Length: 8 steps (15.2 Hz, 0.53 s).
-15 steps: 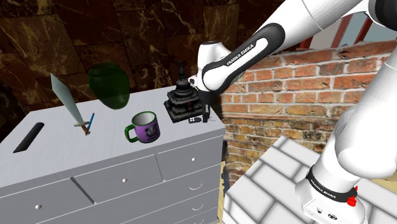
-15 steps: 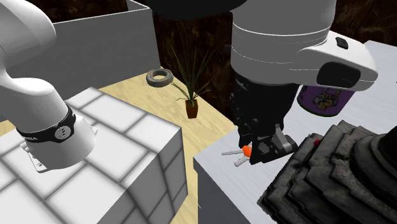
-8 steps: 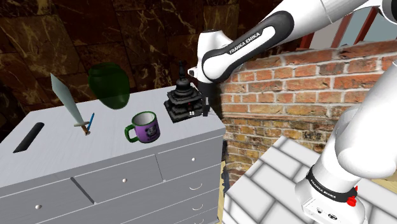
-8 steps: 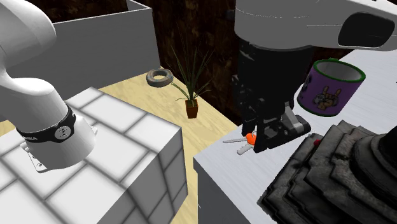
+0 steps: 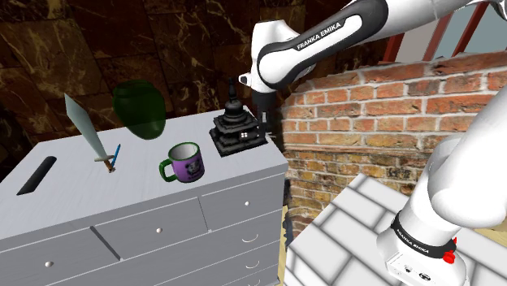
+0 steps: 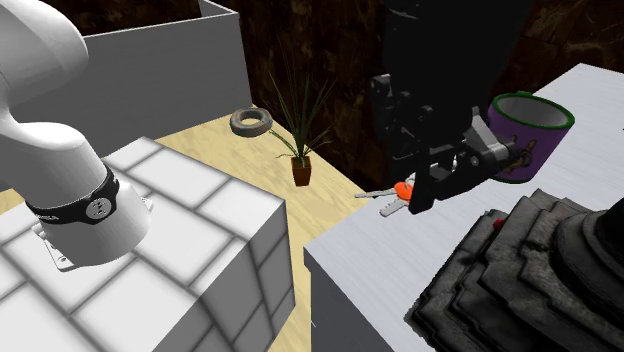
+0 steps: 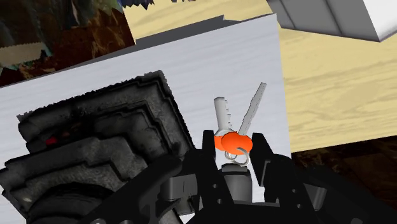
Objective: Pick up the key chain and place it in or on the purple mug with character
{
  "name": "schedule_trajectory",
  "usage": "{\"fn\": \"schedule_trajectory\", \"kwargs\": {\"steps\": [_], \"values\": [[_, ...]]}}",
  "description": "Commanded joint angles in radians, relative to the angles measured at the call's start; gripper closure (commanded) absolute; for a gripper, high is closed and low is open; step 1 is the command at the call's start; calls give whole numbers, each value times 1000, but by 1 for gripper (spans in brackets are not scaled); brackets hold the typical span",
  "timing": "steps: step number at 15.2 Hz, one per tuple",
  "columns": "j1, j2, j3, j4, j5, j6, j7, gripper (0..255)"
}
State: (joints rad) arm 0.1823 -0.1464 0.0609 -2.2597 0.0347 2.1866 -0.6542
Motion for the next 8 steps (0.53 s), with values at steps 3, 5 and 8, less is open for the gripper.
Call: {"fn": "schedule_trajectory", "kwargs": {"steps": [3, 5, 8], "values": [[0, -21, -1, 35, 0, -56, 0, 255], [0, -29, -1, 54, 0, -83, 1, 255], [-1, -40, -2, 83, 0, -124, 1, 255]]}}
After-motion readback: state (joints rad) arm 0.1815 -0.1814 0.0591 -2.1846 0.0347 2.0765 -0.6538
